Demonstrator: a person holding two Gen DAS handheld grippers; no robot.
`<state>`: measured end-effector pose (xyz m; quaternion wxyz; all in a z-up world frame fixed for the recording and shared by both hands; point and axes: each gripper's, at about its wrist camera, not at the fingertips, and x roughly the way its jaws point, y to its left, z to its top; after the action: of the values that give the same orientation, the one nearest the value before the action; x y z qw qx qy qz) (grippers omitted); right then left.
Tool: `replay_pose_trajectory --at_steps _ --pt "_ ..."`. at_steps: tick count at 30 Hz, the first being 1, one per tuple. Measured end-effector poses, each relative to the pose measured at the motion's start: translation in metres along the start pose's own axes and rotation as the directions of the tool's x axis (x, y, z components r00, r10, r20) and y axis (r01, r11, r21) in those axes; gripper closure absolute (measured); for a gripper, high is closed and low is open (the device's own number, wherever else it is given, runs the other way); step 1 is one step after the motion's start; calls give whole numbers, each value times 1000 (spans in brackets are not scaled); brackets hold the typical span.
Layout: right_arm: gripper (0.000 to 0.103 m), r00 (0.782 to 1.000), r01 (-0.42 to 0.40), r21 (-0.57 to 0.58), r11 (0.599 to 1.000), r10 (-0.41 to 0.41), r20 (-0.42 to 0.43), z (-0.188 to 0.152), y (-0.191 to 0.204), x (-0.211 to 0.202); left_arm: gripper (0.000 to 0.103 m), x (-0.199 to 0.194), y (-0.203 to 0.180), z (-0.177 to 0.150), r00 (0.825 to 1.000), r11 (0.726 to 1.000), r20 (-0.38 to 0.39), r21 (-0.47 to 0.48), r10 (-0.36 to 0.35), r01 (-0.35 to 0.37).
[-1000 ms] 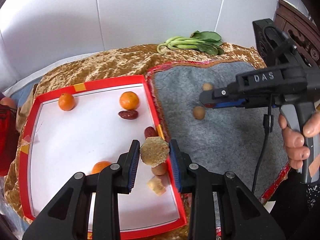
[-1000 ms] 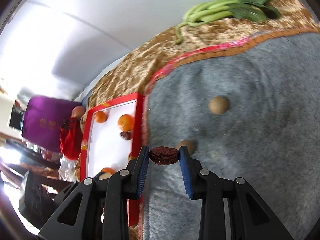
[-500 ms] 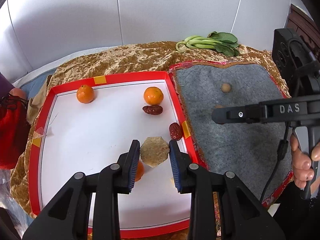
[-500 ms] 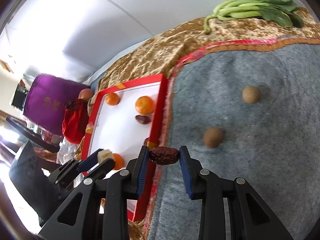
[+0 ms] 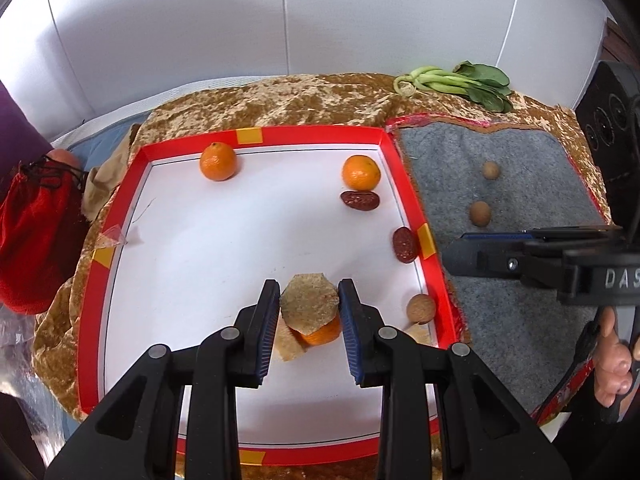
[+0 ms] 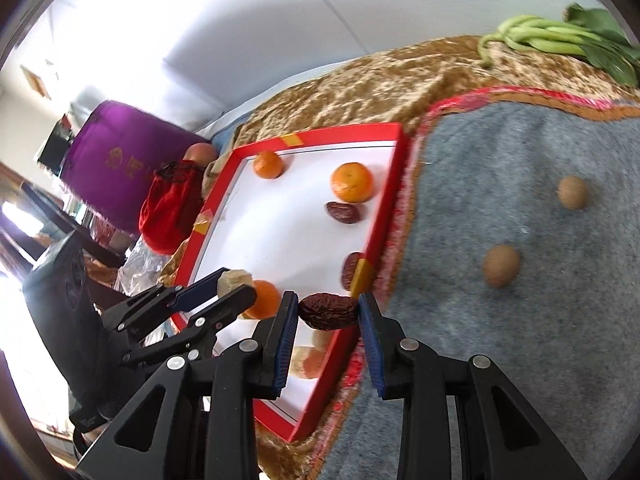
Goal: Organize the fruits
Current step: 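Carry the pale cube and date onto the tray and open both tools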
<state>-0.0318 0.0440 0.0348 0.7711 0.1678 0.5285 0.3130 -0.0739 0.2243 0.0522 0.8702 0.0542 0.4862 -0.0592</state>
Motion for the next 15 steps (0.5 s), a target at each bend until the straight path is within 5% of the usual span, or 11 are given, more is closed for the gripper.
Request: replay_pose_trajectory --at_steps 15 --pt "71 1000 26 -184 983 -29 -11 -23 38 26 75 3 5 -1 994 994 4 -19 105 -105"
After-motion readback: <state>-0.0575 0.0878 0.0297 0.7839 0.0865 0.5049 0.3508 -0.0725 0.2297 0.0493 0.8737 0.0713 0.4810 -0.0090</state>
